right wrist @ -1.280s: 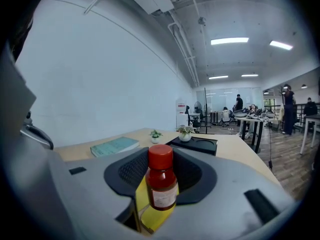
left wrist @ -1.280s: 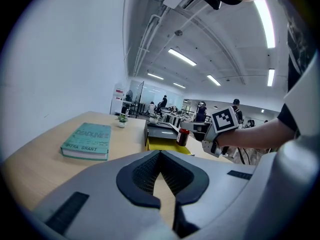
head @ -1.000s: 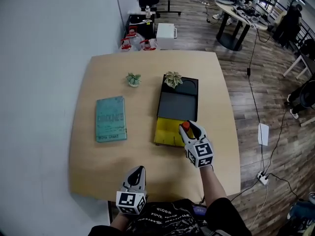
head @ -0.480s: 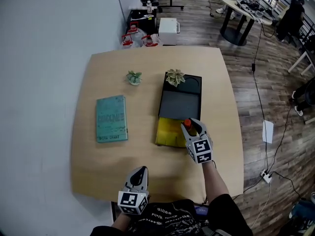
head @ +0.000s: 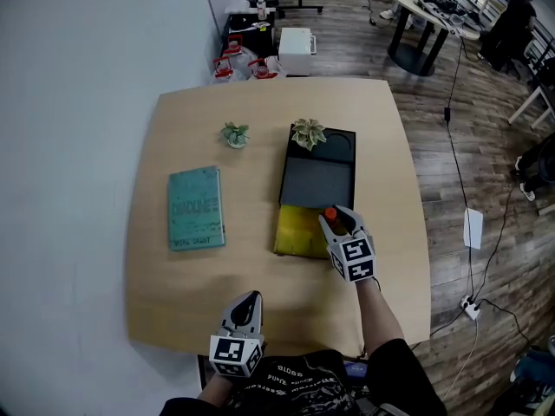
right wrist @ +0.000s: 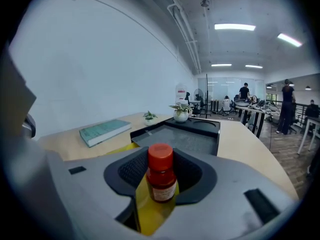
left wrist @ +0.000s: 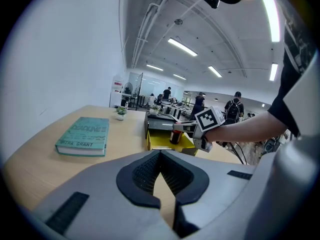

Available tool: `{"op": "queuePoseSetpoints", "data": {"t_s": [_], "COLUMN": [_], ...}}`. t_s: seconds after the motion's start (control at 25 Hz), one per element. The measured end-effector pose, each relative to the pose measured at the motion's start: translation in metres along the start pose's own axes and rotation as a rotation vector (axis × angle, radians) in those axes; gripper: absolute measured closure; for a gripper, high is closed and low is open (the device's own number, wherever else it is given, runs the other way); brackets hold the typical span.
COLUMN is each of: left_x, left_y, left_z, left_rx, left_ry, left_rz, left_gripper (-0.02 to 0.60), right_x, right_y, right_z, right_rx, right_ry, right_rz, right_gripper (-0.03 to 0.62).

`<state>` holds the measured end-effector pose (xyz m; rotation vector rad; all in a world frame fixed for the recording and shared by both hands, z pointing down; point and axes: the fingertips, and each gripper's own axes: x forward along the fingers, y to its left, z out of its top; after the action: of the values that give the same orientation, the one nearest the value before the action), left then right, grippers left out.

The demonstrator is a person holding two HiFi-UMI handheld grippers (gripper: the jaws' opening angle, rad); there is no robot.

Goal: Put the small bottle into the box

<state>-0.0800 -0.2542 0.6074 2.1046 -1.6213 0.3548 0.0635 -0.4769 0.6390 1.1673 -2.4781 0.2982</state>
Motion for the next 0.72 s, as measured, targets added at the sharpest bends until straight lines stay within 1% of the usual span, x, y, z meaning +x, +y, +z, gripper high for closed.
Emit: {"op": "queuePoseSetpoints", "data": {"t_s": [0.2,0.32,0.4,0.48,0.64,0.68,0.72], "left_x": [-0.002,-0.002,-0.003,-0.004,-0.008,-0.009,-0.011], "left_y": [-0.001,0.000,0.000,0.001,0.002,0.001,0.000], "left_z": [0.007,0.005,0.003,0.003,0.001,0.001,0.002], "left_rx": [-0.003,-0.006,-0.007,-0.008,-0.017,-0.019,-0.019], "left_ry": [-0.003,-0.009,-0.007,-0.008,-0.012,-0.014,-0.017], "left_rz": [-0.002,-0.002,0.000,0.001,0.003,0.002,0.000], "left_gripper": [0.578,0.578,0.578,0.578,0.578,0.578,0.578], "right_x": [-0.001,-0.001,-0.002,-0.005,-0.018,-0.023,-0.028], "right_y": [0.001,0.002,0.004,0.006,0.009,0.011,0.015], "right_z": [-0.004,-0.006,-0.005,0.001,0.025,0.029,0.033], "right_rx": [-0.012,-0.012,-0.008,0.001,0.036,0.042,0.047], "right_ry": [0.030,0.041,0.039,0.017,-0.056,-0.068,-0.077], "right_rz": [-0.001,-0.001,0.005,0.009,0.015,0.026,0.039], "right_gripper": [0.434,0.426,0.357,0.311,0.307,0.259,0.256]}}
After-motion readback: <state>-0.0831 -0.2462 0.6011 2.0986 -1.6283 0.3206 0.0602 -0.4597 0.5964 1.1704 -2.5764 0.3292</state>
